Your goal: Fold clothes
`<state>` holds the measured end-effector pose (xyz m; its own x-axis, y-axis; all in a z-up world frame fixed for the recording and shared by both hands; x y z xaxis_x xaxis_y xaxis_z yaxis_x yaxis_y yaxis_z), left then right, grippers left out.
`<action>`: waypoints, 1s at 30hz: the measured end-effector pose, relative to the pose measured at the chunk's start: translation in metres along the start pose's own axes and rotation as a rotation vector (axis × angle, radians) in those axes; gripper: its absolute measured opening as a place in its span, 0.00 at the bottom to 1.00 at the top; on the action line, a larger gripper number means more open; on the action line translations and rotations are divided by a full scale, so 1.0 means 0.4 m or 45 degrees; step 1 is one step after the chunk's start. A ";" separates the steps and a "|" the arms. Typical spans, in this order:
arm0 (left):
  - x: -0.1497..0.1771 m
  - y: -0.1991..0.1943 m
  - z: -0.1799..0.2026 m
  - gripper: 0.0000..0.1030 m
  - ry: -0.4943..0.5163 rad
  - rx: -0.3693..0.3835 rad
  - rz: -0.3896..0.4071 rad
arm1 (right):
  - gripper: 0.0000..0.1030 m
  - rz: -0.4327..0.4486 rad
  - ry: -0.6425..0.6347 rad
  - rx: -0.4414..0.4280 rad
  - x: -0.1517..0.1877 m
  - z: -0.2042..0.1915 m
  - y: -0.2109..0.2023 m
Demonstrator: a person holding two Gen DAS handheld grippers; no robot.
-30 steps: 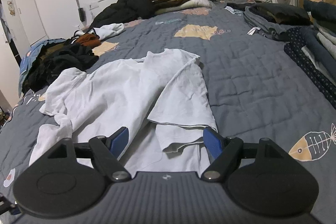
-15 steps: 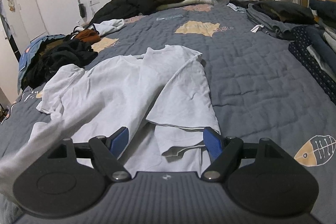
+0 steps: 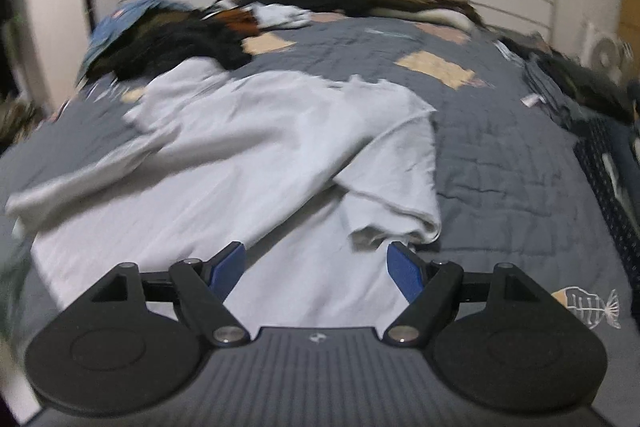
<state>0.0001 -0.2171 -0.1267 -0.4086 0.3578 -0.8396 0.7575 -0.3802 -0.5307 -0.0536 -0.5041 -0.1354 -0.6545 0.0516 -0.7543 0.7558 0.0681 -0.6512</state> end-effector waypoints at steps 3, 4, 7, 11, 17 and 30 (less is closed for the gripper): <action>0.015 0.015 0.058 0.53 -0.039 0.089 0.015 | 0.76 -0.011 -0.108 -0.036 0.066 -0.080 -0.048; 0.020 0.022 0.063 0.53 -0.046 0.104 0.011 | 0.76 -0.026 -0.153 -0.050 0.091 -0.107 -0.059; 0.033 0.040 0.080 0.53 -0.067 0.149 -0.001 | 0.78 -0.100 -0.295 -0.056 0.156 -0.175 -0.066; 0.028 0.071 0.061 0.52 -0.143 0.134 -0.034 | 0.79 -0.166 -0.416 -0.028 0.226 -0.219 -0.050; 0.002 0.061 0.079 0.52 -0.188 0.159 -0.004 | 0.53 -0.154 -0.410 0.062 0.258 -0.203 -0.030; 0.055 0.063 0.067 0.60 0.198 0.032 -0.036 | 0.08 0.037 -0.039 0.078 0.210 -0.074 -0.127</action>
<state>-0.0035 -0.2417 -0.1614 -0.3447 0.4958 -0.7971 0.7331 -0.3882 -0.5585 -0.1475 -0.4738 -0.1633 -0.6319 0.0224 -0.7747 0.7750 0.0054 -0.6319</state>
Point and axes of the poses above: each gripper's, at about its wrist camera, not at the fingertips, and y roughly the way its jaws point, z to its right, x to its underside, the point moved 5 cm from there along y, roughly the way its jaws point, and after that the axes turned 10 degrees about -x, right-handed, at the moved point
